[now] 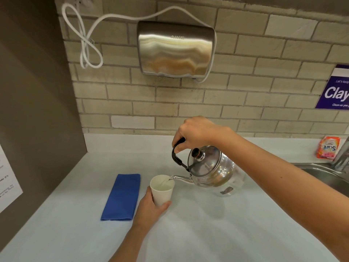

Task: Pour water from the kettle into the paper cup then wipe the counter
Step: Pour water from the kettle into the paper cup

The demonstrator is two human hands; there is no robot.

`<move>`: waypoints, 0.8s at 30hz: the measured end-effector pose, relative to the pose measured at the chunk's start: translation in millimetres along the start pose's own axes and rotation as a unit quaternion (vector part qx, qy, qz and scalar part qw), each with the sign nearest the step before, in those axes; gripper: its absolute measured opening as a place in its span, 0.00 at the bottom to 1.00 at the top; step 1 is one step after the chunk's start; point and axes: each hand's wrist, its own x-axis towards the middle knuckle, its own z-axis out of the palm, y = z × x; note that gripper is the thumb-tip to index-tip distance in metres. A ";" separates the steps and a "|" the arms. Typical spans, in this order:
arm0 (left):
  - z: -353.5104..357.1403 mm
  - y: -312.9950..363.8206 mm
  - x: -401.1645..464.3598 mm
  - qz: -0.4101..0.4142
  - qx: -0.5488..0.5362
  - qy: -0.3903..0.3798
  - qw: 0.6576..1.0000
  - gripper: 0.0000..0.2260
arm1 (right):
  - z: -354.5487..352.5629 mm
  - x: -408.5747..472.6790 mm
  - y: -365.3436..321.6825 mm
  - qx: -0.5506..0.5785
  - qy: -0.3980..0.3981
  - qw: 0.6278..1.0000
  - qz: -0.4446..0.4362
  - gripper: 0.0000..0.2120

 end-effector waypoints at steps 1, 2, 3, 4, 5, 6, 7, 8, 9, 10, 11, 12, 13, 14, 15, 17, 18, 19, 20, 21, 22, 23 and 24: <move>0.1 -0.4 0.3 0.000 -0.001 0.000 1.000 0.35 | -0.1 0.2 -0.1 0.000 -0.001 1.000 -0.001 0.12; 0.3 -1.0 0.6 0.000 -0.001 0.000 1.000 0.35 | -0.4 0.4 -0.4 0.001 -0.002 1.000 0.000 0.12; 0.6 -1.4 0.8 0.000 -0.001 0.000 1.000 0.35 | -0.8 0.6 -0.6 0.001 -0.003 1.000 0.000 0.12; 0.8 -1.7 0.9 0.000 0.000 0.000 1.000 0.36 | -1.1 0.9 -1.1 0.000 -0.003 1.000 0.001 0.12; 0.9 -1.9 1.1 0.000 0.000 0.001 1.000 0.36 | -1.3 1.1 -1.5 -0.001 -0.003 1.000 0.000 0.12; 1.1 -2.2 1.1 0.000 0.000 0.000 1.000 0.36 | -1.5 1.4 -2.0 -0.003 -0.003 1.000 -0.001 0.12; 1.2 -2.6 1.3 -0.001 0.000 0.000 1.000 0.36 | -1.7 1.6 -2.2 -0.003 -0.004 1.000 -0.001 0.12; 1.3 -3.0 1.2 -0.003 0.002 0.000 1.000 0.36 | -1.7 1.7 -2.5 -0.002 -0.004 1.000 -0.001 0.12; 1.4 -3.2 1.4 -0.004 0.004 0.000 1.000 0.36 | -1.7 2.0 -2.6 0.000 -0.005 1.000 -0.001 0.12; 1.5 -3.5 1.4 -0.005 0.006 0.000 1.000 0.36 | -1.6 2.1 -2.8 0.002 -0.006 1.000 -0.001 0.12; 1.8 -3.7 1.6 -0.005 0.008 0.001 1.000 0.36 | -1.5 2.3 -3.1 0.003 -0.007 1.000 0.000 0.13; 2.1 -4.0 1.9 -0.006 0.009 0.001 1.000 0.36 | -1.5 2.4 -3.3 0.004 -0.007 1.000 0.000 0.13; 2.4 -4.1 2.2 -0.005 0.010 0.001 1.000 0.36 | -1.6 2.5 -3.5 0.005 -0.006 1.000 0.000 0.13; 2.6 -4.1 2.3 -0.005 0.012 0.000 1.000 0.36 | -1.7 2.5 -3.7 0.005 -0.006 1.000 0.000 0.13; 2.7 -4.2 2.3 -0.006 0.014 0.000 1.000 0.36 | -1.9 2.3 -3.8 0.005 -0.006 1.000 0.000 0.13; 2.6 -4.5 2.6 -0.004 0.011 -0.001 1.000 0.36 | -1.9 2.0 -3.9 0.002 -0.005 1.000 -0.001 0.12; 2.5 -4.9 2.8 -0.002 0.007 -0.001 1.000 0.36 | -1.9 1.9 -3.9 0.000 -0.004 1.000 -0.002 0.12; 2.4 -5.1 2.7 -0.001 0.004 -0.001 1.000 0.35 | -1.8 1.9 -3.7 -0.001 -0.004 1.000 -0.003 0.12; 2.3 -5.2 2.6 0.001 0.003 0.000 1.000 0.35 | -1.8 1.9 -3.4 -0.001 -0.004 1.000 -0.003 0.12; 2.4 -5.2 2.6 0.002 0.002 0.001 1.000 0.35 | -1.7 1.9 -3.4 -0.001 -0.005 1.000 -0.003 0.12; 2.5 -5.2 2.6 0.002 0.003 0.002 1.000 0.35 | -1.7 2.0 -3.4 -0.001 -0.006 1.000 -0.003 0.12; 2.6 -5.1 2.6 0.003 0.004 0.003 1.000 0.35 | -1.7 2.0 -3.7 -0.001 -0.006 1.000 -0.002 0.12; 2.7 -5.0 2.6 0.003 0.006 0.004 1.000 0.35 | -1.6 1.9 -4.0 -0.001 -0.006 1.000 -0.002 0.12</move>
